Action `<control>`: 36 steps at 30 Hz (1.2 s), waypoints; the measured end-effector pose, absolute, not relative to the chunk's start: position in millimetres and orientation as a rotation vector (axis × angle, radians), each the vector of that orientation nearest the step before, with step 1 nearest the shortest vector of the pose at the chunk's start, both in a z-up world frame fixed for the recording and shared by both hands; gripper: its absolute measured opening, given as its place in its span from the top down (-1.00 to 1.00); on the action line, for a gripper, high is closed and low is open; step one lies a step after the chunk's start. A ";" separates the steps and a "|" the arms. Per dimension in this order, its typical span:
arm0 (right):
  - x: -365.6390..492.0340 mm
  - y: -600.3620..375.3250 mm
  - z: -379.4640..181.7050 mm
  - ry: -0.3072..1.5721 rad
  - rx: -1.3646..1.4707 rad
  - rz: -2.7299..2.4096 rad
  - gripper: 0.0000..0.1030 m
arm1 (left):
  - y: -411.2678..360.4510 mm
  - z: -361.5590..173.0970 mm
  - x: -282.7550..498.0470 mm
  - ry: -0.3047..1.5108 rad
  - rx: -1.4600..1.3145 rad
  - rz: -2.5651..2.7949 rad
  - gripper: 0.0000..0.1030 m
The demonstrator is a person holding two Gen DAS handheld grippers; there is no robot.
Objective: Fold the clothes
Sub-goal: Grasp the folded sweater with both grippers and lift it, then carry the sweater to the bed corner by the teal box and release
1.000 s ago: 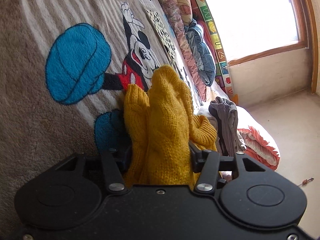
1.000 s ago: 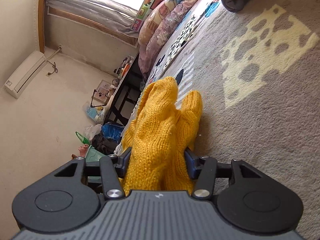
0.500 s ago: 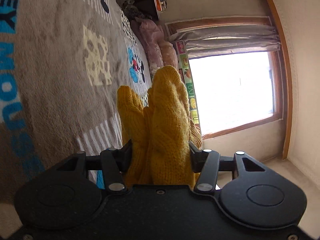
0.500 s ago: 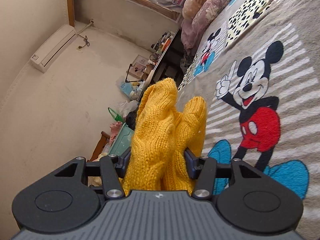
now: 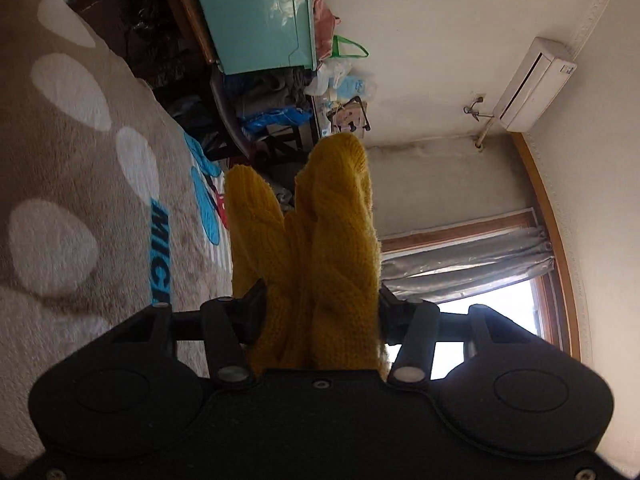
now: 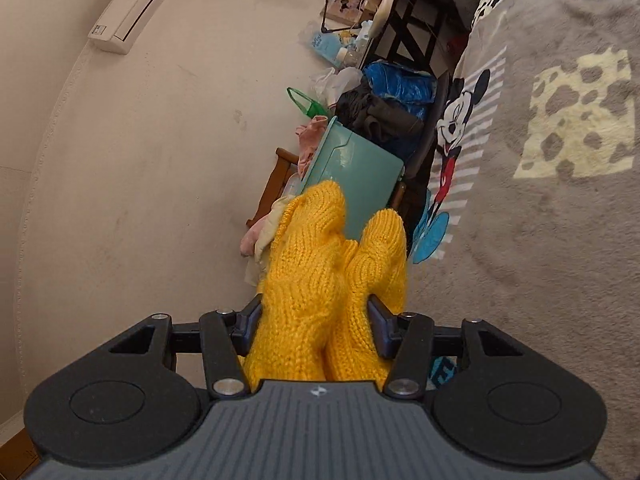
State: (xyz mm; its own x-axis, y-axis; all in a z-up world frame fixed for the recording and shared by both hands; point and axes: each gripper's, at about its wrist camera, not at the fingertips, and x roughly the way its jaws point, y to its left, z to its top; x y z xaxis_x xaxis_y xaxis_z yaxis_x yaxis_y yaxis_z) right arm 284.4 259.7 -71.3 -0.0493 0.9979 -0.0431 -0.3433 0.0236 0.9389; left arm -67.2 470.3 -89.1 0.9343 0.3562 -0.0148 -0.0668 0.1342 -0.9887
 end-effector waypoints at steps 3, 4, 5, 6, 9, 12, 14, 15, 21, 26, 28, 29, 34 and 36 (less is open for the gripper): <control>284.4 304.7 -63.5 1.040 0.865 1.433 -0.02 | 480.8 -98.2 -77.1 -0.333 -1.427 0.358 0.00; 284.5 318.3 -60.3 1.047 0.860 1.458 -0.02 | 484.6 -101.3 -79.1 -0.353 -1.426 0.377 0.00; 284.3 332.1 -57.0 1.055 0.854 1.484 -0.02 | 487.9 -104.2 -80.5 -0.367 -1.420 0.403 0.00; 284.8 340.8 -56.2 1.062 0.849 1.497 -0.02 | 489.1 -107.6 -81.3 -0.378 -1.410 0.435 0.00; 284.4 364.3 -65.1 1.108 0.805 1.487 -0.02 | 496.4 -126.7 -66.4 -0.224 -1.333 0.628 -0.01; 278.1 374.4 -88.0 1.141 0.573 1.276 -0.09 | 501.0 -158.6 -59.3 -0.117 -1.395 0.703 -0.05; 273.4 373.4 -104.2 1.125 0.415 1.132 -0.15 | 504.1 -148.1 -61.3 -0.096 -1.379 0.692 -0.03; 271.9 368.6 -109.4 1.106 0.423 1.134 -0.20 | 504.5 -147.9 -61.0 -0.092 -1.375 0.695 -0.04; 259.3 350.9 -112.4 1.042 0.399 1.139 -0.23 | 505.1 -153.2 -71.0 -0.111 -1.434 0.692 -0.07; 258.7 345.4 -102.0 0.992 0.392 1.123 -0.24 | 494.1 -123.1 -75.1 -0.106 -1.268 0.807 -0.22; 256.7 341.5 -95.6 0.966 0.355 1.130 -0.24 | 489.0 -112.6 -77.5 -0.124 -1.205 0.844 -0.25; 255.0 337.4 -92.6 0.956 0.343 1.134 -0.24 | 485.8 -107.6 -76.1 -0.116 -1.176 0.862 -0.25; 249.6 314.1 -81.9 0.937 0.321 1.111 -0.32 | 468.1 -82.8 -60.2 -0.032 -1.039 0.948 -0.40; 245.9 306.0 -76.3 0.924 0.292 1.096 -0.40 | 461.1 -72.8 -53.8 0.002 -0.983 0.981 -0.40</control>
State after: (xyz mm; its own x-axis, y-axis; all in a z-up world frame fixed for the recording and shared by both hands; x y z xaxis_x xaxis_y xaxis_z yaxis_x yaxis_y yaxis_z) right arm 245.9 306.0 -76.3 0.1433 0.8575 -0.4941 -0.6323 0.4634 0.6209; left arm -53.8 461.1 -72.8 0.5913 0.6938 -0.4111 -0.6956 0.1808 -0.6953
